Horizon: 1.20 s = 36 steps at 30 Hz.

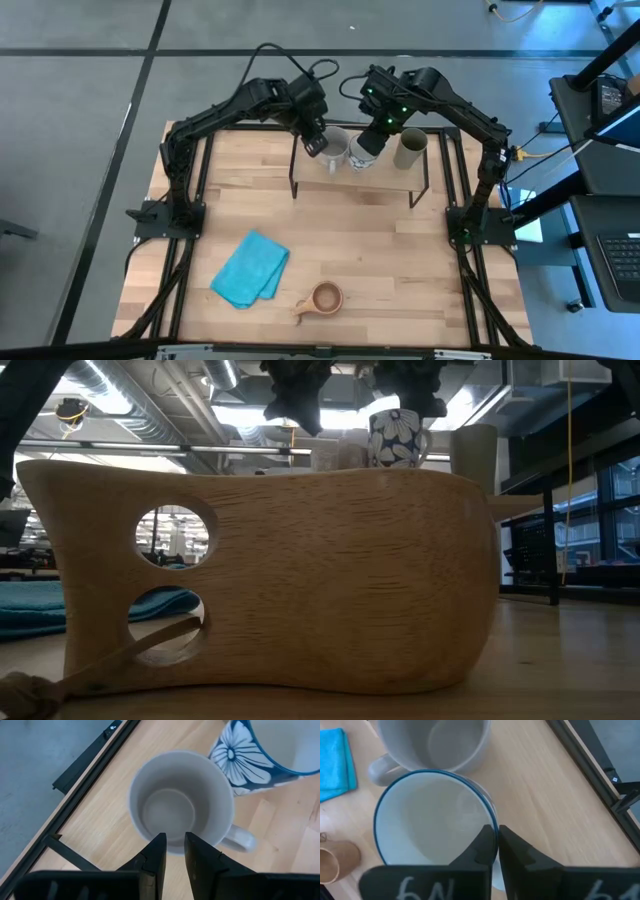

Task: Stack small to large cups/mugs on shelf
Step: Remove the blue mug from the shelf

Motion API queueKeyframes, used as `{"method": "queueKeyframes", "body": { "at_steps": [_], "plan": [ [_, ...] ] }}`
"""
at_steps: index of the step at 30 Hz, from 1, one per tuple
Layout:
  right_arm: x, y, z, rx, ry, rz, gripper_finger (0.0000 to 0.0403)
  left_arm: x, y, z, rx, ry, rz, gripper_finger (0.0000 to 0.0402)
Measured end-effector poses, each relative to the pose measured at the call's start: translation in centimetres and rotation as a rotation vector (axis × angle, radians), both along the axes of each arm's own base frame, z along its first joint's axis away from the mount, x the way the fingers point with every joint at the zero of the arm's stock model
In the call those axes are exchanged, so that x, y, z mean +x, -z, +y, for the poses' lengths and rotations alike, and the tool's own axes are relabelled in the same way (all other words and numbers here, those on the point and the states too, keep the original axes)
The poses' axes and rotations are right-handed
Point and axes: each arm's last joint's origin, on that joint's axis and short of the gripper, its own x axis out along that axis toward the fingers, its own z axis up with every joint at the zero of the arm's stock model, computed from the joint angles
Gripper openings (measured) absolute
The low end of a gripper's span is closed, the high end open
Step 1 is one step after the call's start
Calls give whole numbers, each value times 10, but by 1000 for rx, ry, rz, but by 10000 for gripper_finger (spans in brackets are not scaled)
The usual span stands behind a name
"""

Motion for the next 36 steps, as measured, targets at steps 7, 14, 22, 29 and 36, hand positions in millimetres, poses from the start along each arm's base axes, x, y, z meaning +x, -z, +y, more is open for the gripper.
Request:
{"method": "queueKeyframes", "body": {
  "at_steps": [7,14,22,29,36],
  "plan": [
    [1,0,2,33,-12,-18,18,1,0,-3,-1,7,0,64],
    [7,0,14,42,-35,-22,18,1,0,-3,-3,7,4,64],
    [16,0,36,70,-57,-25,18,1,0,-3,-2,7,4,64],
    [25,0,69,121,-104,-31,18,1,0,-3,13,32,12,64],
    [31,0,97,148,-105,-23,18,-16,1,-6,43,155,152,64]
  ]
}}
